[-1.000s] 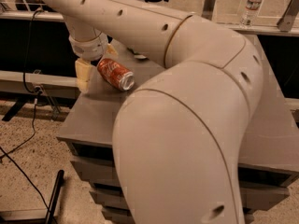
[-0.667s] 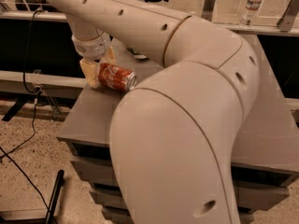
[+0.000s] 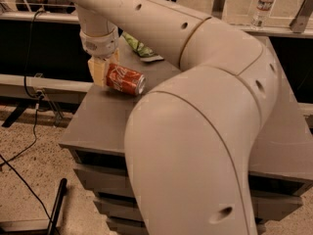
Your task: Place coke can upright
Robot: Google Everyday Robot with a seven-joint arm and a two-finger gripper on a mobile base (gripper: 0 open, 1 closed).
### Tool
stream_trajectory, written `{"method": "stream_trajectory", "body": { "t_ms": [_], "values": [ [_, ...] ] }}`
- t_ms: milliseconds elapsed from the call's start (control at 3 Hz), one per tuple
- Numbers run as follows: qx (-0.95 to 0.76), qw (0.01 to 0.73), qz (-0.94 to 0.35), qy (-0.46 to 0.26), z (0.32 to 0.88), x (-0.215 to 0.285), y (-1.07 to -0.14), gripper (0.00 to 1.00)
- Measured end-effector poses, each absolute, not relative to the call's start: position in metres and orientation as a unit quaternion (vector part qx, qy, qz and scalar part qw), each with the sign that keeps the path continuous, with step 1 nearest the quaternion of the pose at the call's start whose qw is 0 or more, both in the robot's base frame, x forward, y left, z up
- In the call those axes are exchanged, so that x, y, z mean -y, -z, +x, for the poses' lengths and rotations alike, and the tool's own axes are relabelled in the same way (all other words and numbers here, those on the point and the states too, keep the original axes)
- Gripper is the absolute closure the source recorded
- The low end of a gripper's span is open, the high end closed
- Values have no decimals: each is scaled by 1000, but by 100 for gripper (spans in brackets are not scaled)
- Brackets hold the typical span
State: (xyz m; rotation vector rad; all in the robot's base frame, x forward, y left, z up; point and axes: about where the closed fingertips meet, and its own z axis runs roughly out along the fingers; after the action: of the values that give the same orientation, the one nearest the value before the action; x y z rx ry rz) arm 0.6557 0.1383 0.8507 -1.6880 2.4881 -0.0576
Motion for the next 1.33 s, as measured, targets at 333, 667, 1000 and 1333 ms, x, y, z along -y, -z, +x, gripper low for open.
{"method": "stream_trajectory", "body": {
  "t_ms": [333, 667, 1000, 1333],
  "values": [
    [-803, 98, -587, -35, 654, -134, -870, 100],
    [-784, 151, -597, -81, 647, -121, -905, 100],
    [-760, 184, -619, -70, 620, -123, -943, 100],
    [-753, 178, -632, -44, 602, -120, -946, 100]
  ]
}}
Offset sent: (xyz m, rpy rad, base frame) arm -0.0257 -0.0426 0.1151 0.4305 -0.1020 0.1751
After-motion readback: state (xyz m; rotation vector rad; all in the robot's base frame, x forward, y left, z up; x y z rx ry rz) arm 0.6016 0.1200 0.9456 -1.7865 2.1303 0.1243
